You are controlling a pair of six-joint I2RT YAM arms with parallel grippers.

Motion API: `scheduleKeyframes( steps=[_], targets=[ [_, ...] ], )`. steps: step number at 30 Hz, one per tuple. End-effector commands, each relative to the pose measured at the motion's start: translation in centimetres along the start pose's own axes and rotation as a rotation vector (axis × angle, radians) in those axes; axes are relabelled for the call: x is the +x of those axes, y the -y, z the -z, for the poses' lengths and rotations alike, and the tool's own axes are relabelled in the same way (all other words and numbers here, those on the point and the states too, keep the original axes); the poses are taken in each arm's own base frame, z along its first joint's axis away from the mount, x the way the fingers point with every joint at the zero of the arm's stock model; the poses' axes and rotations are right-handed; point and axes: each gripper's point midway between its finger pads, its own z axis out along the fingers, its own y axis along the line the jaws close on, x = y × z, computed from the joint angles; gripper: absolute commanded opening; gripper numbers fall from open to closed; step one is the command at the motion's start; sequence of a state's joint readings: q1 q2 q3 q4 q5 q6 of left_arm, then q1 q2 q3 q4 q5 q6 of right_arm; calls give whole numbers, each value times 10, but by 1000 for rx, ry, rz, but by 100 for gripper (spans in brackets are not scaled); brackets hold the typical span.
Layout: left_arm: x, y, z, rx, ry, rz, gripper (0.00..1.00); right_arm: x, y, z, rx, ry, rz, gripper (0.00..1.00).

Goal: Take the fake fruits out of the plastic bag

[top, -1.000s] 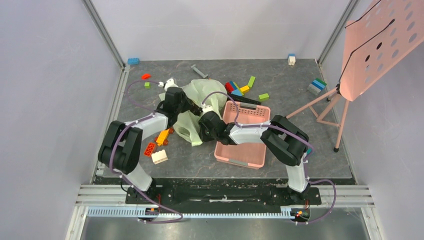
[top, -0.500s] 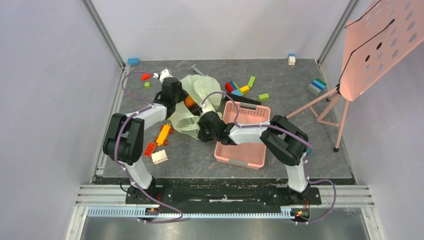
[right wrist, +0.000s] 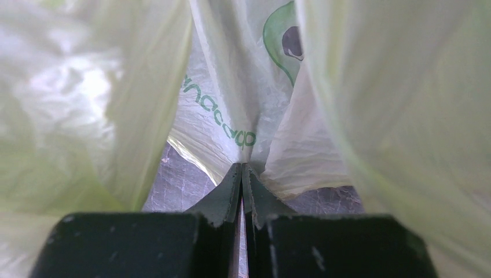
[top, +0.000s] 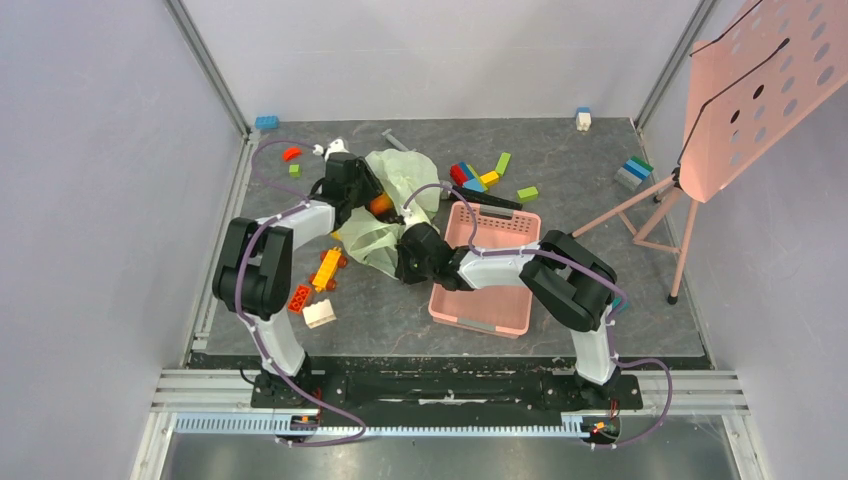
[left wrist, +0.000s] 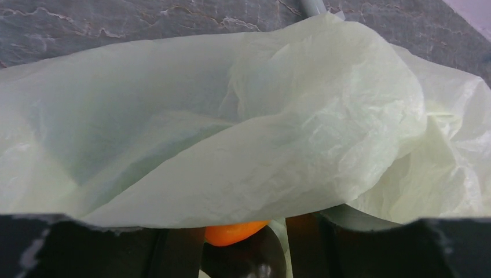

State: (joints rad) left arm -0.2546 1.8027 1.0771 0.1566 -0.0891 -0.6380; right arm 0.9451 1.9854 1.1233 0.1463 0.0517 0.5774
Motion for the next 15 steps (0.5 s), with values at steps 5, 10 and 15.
scheduleKeyframes(
  steps=[5,10,15],
  targets=[
    [0,10,-20,16,-57,-36,58,67,32,-2,91,-193,18,3],
    [8,5,-30,-18,-102,-43,57,68,33,-2,94,-195,17,3],
    [23,-7,-32,-66,-155,-56,57,69,33,-4,92,-197,17,3]
  ],
)
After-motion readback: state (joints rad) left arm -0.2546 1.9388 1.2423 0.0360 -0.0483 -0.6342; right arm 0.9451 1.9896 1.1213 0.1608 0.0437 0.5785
